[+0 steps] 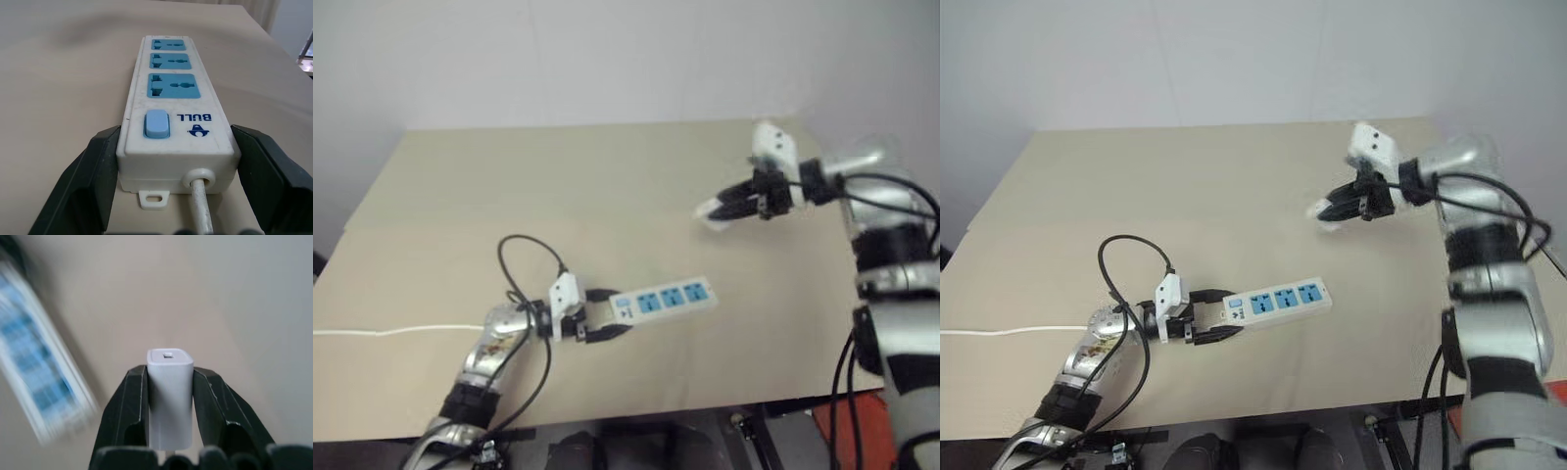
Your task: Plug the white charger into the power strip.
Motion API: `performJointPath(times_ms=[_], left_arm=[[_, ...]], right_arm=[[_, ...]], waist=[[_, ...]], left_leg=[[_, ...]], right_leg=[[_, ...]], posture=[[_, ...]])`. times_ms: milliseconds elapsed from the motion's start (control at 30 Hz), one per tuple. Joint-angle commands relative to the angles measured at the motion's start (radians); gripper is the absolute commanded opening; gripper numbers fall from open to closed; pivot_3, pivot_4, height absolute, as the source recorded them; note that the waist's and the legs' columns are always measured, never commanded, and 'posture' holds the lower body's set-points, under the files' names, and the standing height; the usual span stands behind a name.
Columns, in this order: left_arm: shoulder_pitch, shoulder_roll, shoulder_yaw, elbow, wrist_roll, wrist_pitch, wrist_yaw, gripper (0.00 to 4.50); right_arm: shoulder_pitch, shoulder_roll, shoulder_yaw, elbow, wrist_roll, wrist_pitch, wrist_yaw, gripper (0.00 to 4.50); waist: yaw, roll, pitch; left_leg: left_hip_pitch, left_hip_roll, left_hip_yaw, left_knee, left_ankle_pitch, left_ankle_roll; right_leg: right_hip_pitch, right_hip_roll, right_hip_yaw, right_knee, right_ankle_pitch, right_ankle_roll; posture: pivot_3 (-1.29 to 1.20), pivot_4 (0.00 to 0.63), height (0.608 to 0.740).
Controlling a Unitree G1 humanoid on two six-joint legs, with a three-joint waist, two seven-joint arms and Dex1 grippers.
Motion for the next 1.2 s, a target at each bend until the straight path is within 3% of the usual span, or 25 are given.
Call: performJointPath(times_ms=[33,200,467,833,1200], left_arm=[[-0.001,0.015,-0.015,-0.008,-0.002,-0.025,-0.045,3.21],[0.0,0.019,-0.015,-0.002,-0.015,-0.05,-0.085,3.21],[0.023,0.023,-0.02,-0.041,-0.016,-0.035,-0.1,3.21],[0.06,0.03,-0.017,-0.086,-0.018,-0.017,-0.073,3.21],[0.052,0.028,-0.02,-0.077,-0.018,-0.014,-0.074,3.21]], right_arm=[[0.208,0.091,-0.17,-0.373,0.311,0.145,-0.056,1.09],[0.408,0.21,-0.165,-0.592,0.498,0.191,-0.122,1.09],[0.469,0.357,-0.035,-0.475,0.458,-0.004,-0.111,1.09],[0.42,0.354,0.04,-0.183,0.369,-0.181,-0.048,1.09],[0.438,0.324,0.028,-0.094,0.361,-0.226,-0.039,1.09]], waist=[[0.001,0.0,0.0],[0.0,0.0,0.0],[0.001,0.0,0.0],[0.0,0.0,0.0],[0.0,0.0,0.0]], left_leg=[[0.0,0.0,0.0,-0.001,0.0,0.0],[0.001,0.0,-0.003,0.003,0.0,0.0],[0.004,0.0,-0.004,0.003,0.0,0.001],[0.003,0.0,-0.003,0.003,0.0,0.001],[0.003,0.0,-0.003,0.003,0.0,0.001]], right_leg=[[0.0,0.0,0.0,0.0,0.0,0.0],[-0.001,0.0,0.002,0.001,0.001,-0.001],[-0.001,0.0,0.005,0.003,0.002,-0.002],[-0.001,0.0,0.005,0.006,0.001,-0.002],[-0.001,0.0,0.005,0.006,0.001,-0.002]], posture=[[0.0,0.15,0.74],[0.0,0.15,0.74],[0.0,0.15,0.74],[0.0,0.15,0.74],[0.0,0.15,0.74]])
